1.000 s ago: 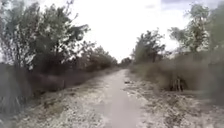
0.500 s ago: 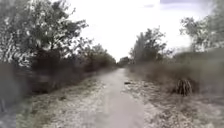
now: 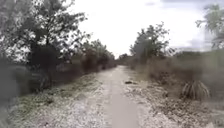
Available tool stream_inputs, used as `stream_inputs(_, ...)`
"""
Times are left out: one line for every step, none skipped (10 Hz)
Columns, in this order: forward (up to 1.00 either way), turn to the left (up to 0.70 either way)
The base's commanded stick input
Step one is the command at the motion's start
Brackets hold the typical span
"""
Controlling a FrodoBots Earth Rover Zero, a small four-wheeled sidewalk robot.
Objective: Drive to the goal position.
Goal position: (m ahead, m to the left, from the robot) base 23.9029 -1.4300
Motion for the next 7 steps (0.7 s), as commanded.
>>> stream_inputs(0.7,0.0)
stream_inputs(0.7,0.0)
stream_inputs(0.7,0.0)
stream_inputs(0.7,0.0)
stream_inputs(0.7,0.0)
stream_inputs(0.7,0.0)
stream_inputs(0.7,0.0)
